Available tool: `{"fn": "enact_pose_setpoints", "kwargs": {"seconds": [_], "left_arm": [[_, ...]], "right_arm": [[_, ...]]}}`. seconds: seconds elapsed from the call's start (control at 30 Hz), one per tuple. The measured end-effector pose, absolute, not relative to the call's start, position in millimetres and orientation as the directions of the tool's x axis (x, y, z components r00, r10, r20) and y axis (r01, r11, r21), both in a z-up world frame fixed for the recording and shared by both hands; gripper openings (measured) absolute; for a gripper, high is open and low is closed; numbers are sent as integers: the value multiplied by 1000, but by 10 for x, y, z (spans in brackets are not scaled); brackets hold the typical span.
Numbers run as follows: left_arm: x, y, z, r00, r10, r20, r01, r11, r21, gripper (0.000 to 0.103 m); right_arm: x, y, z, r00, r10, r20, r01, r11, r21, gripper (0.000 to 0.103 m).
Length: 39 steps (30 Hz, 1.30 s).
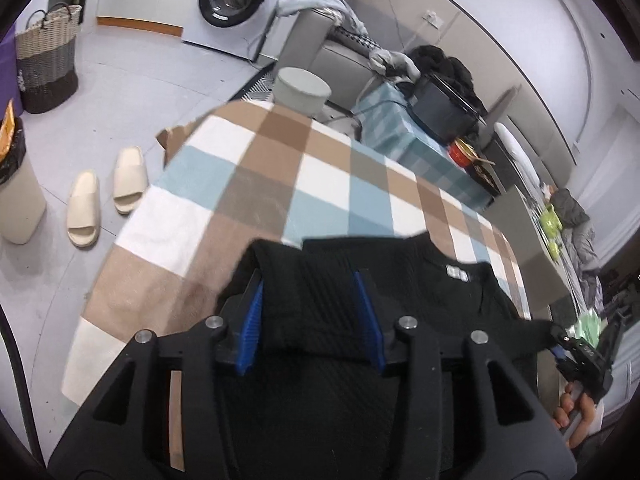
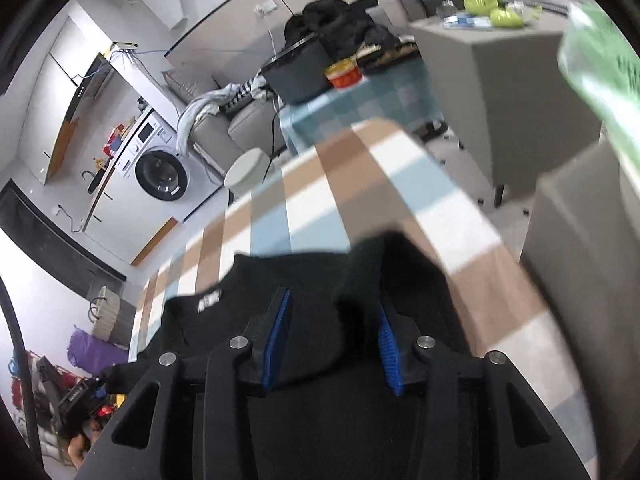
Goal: Fold small clothes
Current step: 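Lift and fold the gripped hem over toward the collar with both tools, then lower the folded hem onto the sweater and open both tools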
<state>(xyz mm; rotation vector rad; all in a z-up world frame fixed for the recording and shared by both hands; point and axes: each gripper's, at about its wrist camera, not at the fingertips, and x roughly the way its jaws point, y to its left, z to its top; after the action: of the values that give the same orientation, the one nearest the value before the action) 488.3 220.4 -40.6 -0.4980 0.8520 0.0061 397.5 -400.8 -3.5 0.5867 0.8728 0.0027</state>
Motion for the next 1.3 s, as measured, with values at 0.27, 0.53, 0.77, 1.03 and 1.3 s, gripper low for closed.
{"fn": "enact_pose_setpoints", "kwargs": {"seconds": [0.27,0.53,0.77,1.03,1.3], "left_arm": [[4838,2234,-567,640,-216,-737,-220,868,-445,39],[4997,2423,-432,755,-274,-597,-173,794,-583,3],[4904,2655,-332,828,-139,-543,-282,733,-618,54],[4573,2317,-251,751,-130,-648,-252,850,-463,54],[3599,1854,-252,676,-68,-733,-171,954,-246,82]], "right_arm": [[4019,-3881,-325,608,271,-746,240,833,498,42],[4310,-3905,-194,725,342,-598,168,754,635,7],[4122,-4079,113,798,221,-561,203,777,595,37],[3814,-3812,56,648,217,-730,182,887,425,46],[2847,-3756,-38,572,207,-794,91,946,312,77]]}}
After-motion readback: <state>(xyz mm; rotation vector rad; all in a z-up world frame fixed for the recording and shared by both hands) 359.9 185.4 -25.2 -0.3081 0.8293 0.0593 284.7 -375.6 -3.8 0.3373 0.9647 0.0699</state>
